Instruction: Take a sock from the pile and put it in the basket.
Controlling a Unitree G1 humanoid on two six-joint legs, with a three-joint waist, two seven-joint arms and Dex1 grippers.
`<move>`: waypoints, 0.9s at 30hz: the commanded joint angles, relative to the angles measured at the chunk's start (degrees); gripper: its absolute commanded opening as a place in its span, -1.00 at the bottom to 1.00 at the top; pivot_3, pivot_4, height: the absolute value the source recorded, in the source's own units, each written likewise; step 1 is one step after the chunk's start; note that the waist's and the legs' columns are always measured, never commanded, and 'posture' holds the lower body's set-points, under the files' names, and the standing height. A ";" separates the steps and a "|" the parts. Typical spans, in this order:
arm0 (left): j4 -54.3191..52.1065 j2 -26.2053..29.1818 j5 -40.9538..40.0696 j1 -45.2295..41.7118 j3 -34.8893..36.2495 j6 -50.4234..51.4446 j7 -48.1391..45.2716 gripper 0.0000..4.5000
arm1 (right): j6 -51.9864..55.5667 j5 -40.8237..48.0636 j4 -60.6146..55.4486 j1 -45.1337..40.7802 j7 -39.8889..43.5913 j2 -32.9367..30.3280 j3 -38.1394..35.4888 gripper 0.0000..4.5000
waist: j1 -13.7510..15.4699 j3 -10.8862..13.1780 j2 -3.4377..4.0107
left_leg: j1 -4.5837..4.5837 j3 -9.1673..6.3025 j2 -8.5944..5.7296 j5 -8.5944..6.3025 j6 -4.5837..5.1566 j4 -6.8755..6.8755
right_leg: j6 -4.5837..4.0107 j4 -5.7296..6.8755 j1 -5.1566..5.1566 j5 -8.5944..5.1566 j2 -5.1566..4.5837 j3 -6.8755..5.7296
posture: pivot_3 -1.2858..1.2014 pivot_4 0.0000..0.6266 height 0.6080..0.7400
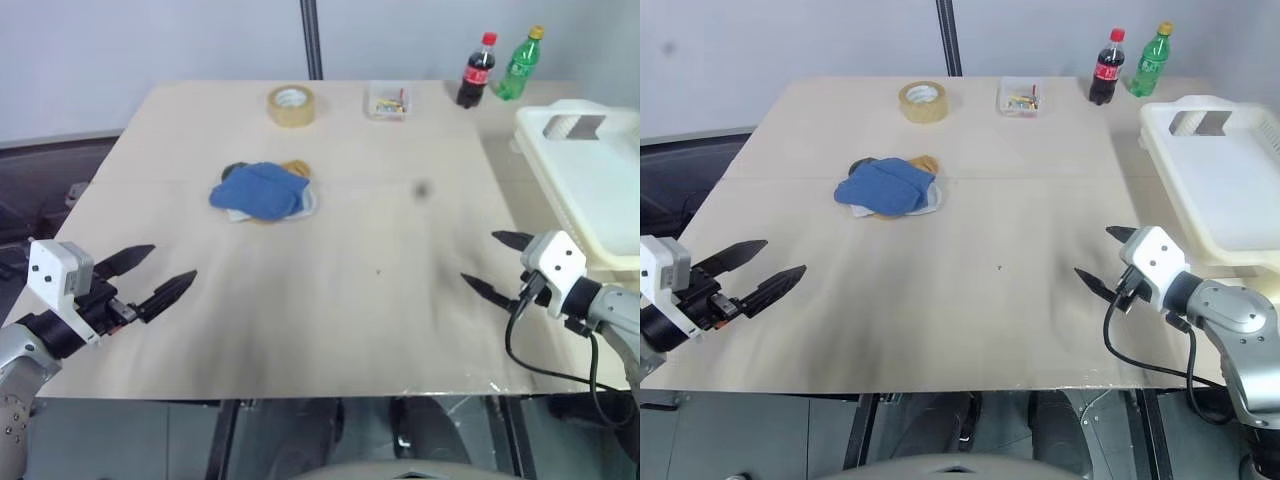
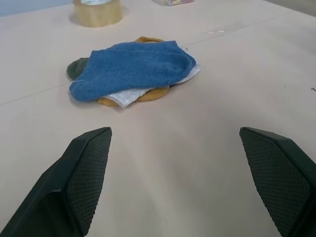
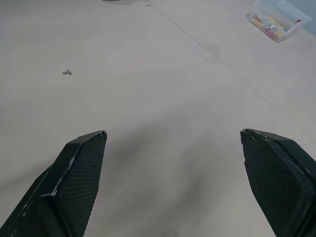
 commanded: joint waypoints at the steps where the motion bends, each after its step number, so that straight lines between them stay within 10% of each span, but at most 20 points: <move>1: -1.73 0.99 -0.09 -0.93 1.17 -0.12 0.82 0.97 | -0.05 1.05 -2.16 -0.79 0.08 -0.70 -1.51 1.00 | 0.02 0.00 0.00 | 0.00 0.00 0.00 0.00 0.00 0.00 | 0.00 0.00 0.00 0.00 0.00 0.00 | 0.03 -0.52 1.00; 14: -3.59 0.58 5.58 -4.37 -6.88 -0.59 6.47 0.97 | 2.74 2.30 -3.17 -7.19 -2.35 2.32 2.71 1.00 | 0.14 0.01 -0.02 | 0.01 0.05 0.04 -0.01 -0.01 0.00 | 0.03 0.00 -0.01 0.12 0.04 0.03 | 0.03 -0.52 1.00; 27: 19.16 -8.90 36.12 -37.38 -43.00 -6.11 23.16 0.73 | 0.88 -3.80 0.90 -15.50 -8.09 11.19 13.32 1.00 | 1.00 -0.01 -0.17 | -0.02 0.15 -0.17 0.10 -0.15 0.13 | 0.06 0.05 -0.05 0.34 0.21 0.11 | 0.03 -0.52 1.00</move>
